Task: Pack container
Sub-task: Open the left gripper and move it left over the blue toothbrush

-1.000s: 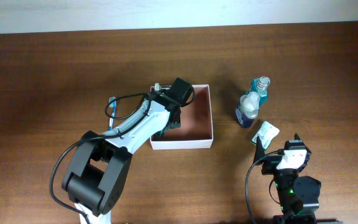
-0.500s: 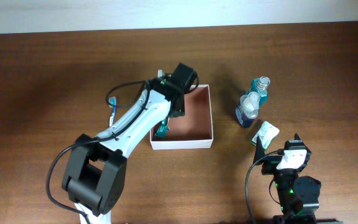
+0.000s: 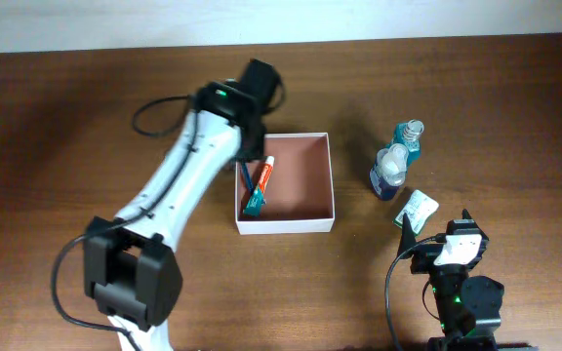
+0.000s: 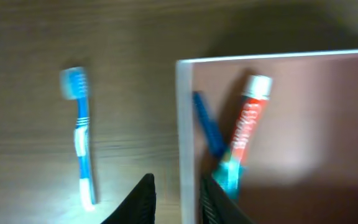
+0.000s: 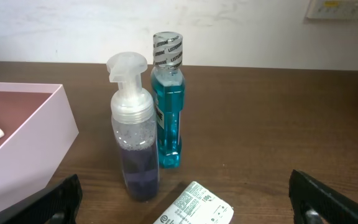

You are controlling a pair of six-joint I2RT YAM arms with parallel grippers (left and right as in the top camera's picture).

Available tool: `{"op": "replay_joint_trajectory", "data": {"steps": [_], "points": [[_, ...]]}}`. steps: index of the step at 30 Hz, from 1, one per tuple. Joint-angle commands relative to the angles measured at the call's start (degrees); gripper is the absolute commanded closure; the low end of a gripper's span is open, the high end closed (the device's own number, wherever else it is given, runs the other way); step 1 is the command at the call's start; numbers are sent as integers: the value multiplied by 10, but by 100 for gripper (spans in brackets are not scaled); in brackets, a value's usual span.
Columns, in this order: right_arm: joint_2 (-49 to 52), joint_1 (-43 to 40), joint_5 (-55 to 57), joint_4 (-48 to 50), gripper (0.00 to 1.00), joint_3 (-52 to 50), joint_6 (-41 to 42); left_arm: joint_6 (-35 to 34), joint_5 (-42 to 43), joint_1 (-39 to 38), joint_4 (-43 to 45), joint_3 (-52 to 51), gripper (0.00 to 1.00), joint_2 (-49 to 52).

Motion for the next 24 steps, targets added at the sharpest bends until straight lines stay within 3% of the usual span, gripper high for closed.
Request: {"op": "replay_joint_trajectory", "data": {"steps": [1,9,12,24], "points": [[0,0,5,-4,2,-3,-1,56,0,45,-12,9,75,-1],[0,0,5,-4,2,-3,-1,112,68,137,-21,8,74,-1],[0,0,5,-4,2,-3,-1,111,82,162,-17,1,64,-1],[0,0,5,-4,2,-3,-1,131,90,200,67,-137,53,0]]}}
